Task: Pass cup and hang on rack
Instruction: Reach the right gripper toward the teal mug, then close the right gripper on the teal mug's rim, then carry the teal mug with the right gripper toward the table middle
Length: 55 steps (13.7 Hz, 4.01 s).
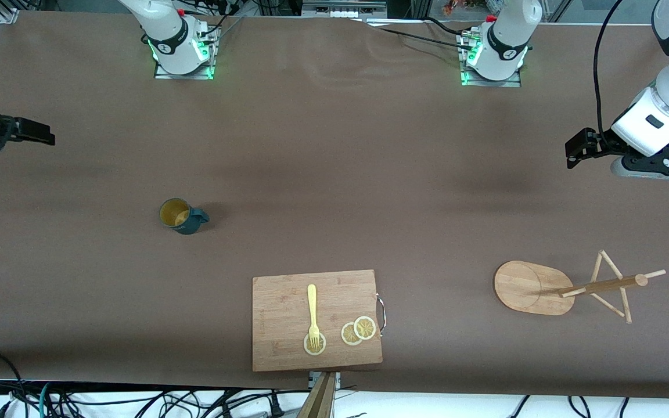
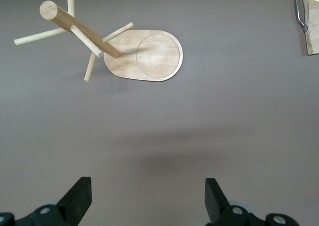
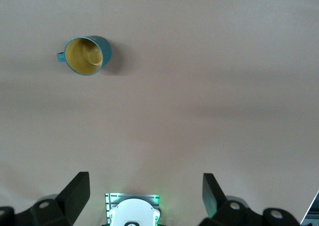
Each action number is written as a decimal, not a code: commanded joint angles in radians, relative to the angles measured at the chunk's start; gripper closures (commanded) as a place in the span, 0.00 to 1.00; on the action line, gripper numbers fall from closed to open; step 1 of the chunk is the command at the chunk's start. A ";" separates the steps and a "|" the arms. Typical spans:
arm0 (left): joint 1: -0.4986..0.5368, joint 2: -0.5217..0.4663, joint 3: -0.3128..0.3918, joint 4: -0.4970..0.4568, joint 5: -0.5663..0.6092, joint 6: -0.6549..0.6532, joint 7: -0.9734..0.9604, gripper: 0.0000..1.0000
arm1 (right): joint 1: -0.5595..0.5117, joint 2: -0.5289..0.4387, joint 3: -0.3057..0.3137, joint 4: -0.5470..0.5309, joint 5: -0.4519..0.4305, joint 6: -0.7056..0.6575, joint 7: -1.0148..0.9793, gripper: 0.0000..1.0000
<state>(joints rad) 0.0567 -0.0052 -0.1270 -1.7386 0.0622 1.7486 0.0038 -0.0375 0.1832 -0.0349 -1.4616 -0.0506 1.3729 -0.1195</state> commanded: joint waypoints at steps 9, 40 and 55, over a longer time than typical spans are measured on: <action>0.008 0.010 -0.008 0.027 -0.007 -0.021 -0.004 0.00 | 0.041 0.039 0.024 -0.302 0.069 0.339 0.164 0.00; 0.002 0.010 -0.010 0.025 -0.007 -0.021 -0.008 0.00 | 0.091 0.171 0.073 -0.643 0.078 1.092 0.242 1.00; 0.009 0.010 -0.008 0.022 -0.010 -0.023 -0.004 0.00 | 0.602 0.338 0.079 -0.097 0.077 0.804 1.094 1.00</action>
<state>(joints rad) 0.0564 -0.0044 -0.1320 -1.7378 0.0619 1.7467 0.0038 0.4843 0.4310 0.0571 -1.6821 0.0233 2.2050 0.8362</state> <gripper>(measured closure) 0.000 0.960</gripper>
